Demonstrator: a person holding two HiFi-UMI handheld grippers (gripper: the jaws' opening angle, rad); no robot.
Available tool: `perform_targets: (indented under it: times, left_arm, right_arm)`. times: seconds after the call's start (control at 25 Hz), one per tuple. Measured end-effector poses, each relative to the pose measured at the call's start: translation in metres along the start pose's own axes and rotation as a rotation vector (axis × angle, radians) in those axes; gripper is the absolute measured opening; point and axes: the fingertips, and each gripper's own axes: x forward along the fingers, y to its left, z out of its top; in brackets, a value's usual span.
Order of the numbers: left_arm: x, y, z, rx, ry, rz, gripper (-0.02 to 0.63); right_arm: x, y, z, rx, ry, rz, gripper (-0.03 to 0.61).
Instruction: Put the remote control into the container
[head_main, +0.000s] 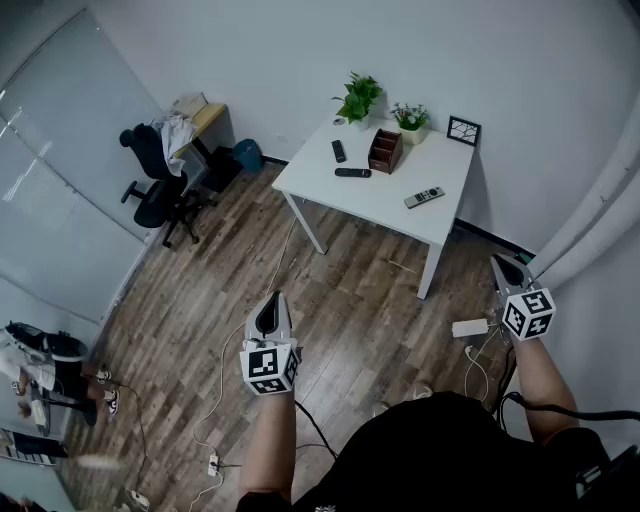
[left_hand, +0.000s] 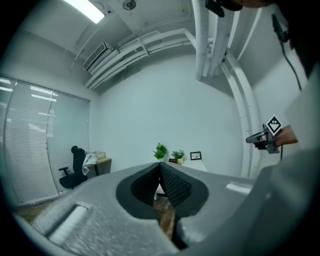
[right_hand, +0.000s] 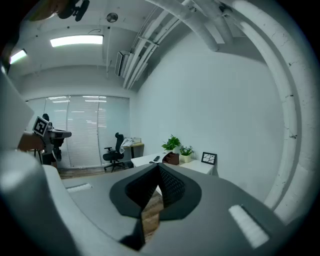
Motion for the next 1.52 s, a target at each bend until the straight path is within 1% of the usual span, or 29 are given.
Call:
perform_targets:
  times: [0.28, 0.56, 0.8, 0.88, 0.96, 1.04, 1.2, 1.36, 1.52]
  left_arm:
    - [-0.002, 0.004, 0.001, 0.009, -0.019, -0.023, 0.002]
    - [-0.015, 0.032, 0.006, 0.016, -0.055, -0.035, 0.002]
    - [-0.010, 0.053, -0.005, -0.009, -0.061, -0.023, 0.002]
    - [-0.005, 0.054, -0.004, -0.001, -0.071, -0.026, 0.002]
    - [0.007, 0.055, -0.006, 0.007, -0.072, -0.032, 0.002]
    - [0.019, 0.059, -0.009, -0.003, -0.067, -0.028, 0.002]
    - [0.048, 0.081, -0.014, -0.010, -0.050, -0.015, 0.002]
    - [0.093, 0.105, -0.012, 0.007, -0.024, -0.022, 0.002]
    - [0.143, 0.133, 0.002, 0.025, -0.009, 0.004, 0.001]
  right_arm:
    - [0.002, 0.013, 0.008, -0.026, -0.010, -0.008, 0.002]
    - [0.004, 0.045, 0.017, -0.031, -0.040, -0.021, 0.002]
    - [0.007, 0.062, 0.003, 0.012, -0.034, -0.040, 0.002]
    - [0.015, 0.066, -0.002, 0.020, -0.027, -0.041, 0.002]
    - [0.029, 0.064, -0.007, 0.028, -0.024, -0.032, 0.002]
    - [0.047, 0.060, -0.011, 0.033, -0.020, -0.025, 0.002]
    - [0.095, 0.051, -0.012, 0.047, -0.024, -0.028, 0.002]
    - [0.153, 0.037, -0.005, 0.067, -0.018, -0.025, 0.002]
    - [0.215, 0.017, 0.014, 0.102, -0.019, -0.033, 0.002]
